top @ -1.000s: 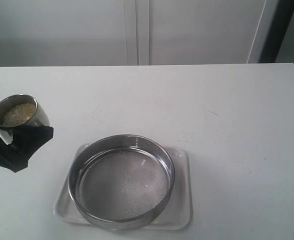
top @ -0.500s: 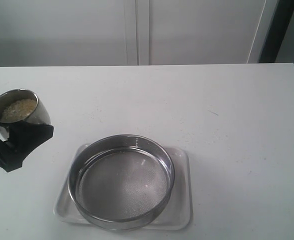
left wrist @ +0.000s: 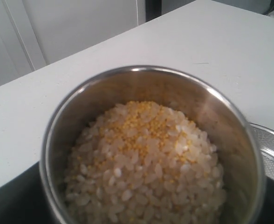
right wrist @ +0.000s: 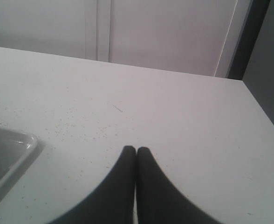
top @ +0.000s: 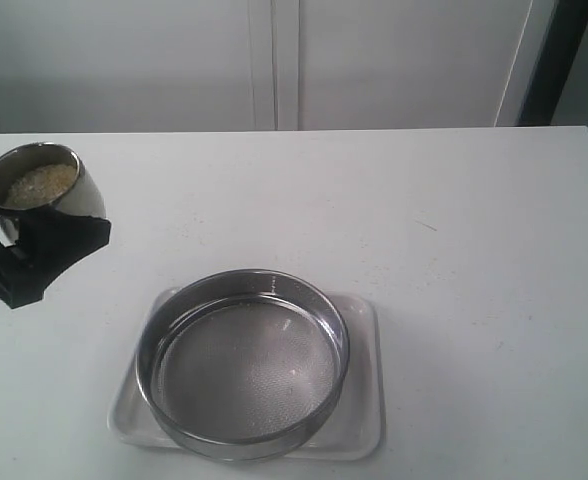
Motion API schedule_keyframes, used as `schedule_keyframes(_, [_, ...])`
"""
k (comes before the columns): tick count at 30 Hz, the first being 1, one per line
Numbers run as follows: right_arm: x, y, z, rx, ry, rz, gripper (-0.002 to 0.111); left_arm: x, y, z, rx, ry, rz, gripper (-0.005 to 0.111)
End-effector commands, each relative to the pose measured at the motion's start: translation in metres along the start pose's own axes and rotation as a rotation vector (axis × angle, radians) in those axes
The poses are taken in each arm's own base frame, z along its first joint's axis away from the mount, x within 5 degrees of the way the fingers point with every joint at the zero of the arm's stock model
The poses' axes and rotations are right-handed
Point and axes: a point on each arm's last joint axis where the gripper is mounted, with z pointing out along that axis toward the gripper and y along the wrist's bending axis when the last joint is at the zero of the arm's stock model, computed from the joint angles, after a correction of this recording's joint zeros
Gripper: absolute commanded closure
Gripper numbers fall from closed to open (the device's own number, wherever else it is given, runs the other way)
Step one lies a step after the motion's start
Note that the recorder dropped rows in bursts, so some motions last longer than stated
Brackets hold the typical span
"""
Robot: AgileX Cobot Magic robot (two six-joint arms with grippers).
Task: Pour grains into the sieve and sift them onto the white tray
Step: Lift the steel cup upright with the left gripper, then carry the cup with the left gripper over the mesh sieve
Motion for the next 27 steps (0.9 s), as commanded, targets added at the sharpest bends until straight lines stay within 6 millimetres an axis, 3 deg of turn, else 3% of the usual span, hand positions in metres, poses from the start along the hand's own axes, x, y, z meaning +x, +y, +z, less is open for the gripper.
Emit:
schedule_keyframes(1, [0.001,0.0,0.0,0.0,-0.008,-0.006,0.108,-0.01,-0.002,-0.002,0.015,-0.031,0.012,0.107])
schedule_keyframes(10, [0.001,0.0,0.0,0.0,-0.008,-0.006,0.108,-0.004,-0.009,0.004,0.003,0.054,0.077,0.107])
schedule_keyframes(27, [0.001,0.0,0.0,0.0,-0.008,-0.006,0.108,-0.013,-0.038,0.02,0.076,0.089,0.17,0.107])
